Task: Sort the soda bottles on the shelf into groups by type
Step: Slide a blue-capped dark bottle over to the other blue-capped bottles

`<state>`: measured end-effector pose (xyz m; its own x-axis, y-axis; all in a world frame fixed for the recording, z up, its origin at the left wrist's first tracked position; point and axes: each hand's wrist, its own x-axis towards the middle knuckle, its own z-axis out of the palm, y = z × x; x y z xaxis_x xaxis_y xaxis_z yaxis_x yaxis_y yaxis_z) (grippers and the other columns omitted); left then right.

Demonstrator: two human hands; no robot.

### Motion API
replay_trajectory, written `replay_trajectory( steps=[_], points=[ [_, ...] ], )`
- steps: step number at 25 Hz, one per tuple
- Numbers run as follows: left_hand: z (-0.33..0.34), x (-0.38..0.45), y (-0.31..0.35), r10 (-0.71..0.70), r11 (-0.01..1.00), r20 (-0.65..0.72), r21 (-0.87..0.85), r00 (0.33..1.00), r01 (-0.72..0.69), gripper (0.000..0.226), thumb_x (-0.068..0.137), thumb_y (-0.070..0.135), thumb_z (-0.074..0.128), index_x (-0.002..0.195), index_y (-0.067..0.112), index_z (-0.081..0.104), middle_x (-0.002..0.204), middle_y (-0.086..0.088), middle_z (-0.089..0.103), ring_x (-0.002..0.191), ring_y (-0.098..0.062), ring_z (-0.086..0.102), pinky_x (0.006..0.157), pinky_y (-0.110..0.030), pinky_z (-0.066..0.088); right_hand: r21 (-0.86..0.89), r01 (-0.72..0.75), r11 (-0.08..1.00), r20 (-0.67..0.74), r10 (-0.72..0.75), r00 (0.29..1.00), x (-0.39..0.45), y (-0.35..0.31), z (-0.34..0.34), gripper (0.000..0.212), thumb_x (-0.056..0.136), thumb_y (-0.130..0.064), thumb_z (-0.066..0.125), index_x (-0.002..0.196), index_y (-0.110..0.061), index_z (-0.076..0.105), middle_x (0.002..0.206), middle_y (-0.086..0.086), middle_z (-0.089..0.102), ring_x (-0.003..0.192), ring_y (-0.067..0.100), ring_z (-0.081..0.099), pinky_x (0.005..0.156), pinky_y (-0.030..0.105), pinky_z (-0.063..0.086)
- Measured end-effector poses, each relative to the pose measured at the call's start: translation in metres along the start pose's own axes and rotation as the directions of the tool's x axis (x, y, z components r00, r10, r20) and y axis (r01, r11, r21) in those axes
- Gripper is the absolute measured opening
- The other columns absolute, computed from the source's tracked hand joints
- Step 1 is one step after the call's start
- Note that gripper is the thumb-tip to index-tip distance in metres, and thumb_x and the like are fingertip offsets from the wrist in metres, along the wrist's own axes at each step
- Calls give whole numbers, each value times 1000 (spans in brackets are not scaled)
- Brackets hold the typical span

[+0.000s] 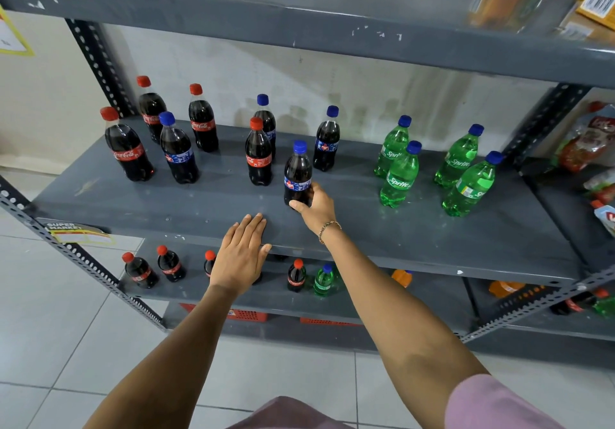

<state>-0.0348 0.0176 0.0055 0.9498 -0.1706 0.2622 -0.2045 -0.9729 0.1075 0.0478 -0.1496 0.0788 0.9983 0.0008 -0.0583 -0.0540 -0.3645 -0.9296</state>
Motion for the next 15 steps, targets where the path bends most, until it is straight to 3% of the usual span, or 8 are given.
replay_trajectory(
  steps=[5,15],
  points=[
    [0,-1,1,-7,1000,-10,-5,1000,7,56,99,39,18,138,5,38,144,-11,43,137,-27,32,113,-40,21,-49,-24,998,-48,22,999,11,10,-28,43,79,-8,64,119,-8,49,119,14,62,109,27,58,87,25,41],
    [-3,-2,-2,4,1000,21,16,1000,-4,57,100,39,15,139,4,38,145,-10,42,137,-25,32,113,-36,14,-135,-48,990,-44,42,998,35,14,-47,47,80,-8,62,124,-10,46,124,14,59,114,29,55,100,36,42]
  ],
)
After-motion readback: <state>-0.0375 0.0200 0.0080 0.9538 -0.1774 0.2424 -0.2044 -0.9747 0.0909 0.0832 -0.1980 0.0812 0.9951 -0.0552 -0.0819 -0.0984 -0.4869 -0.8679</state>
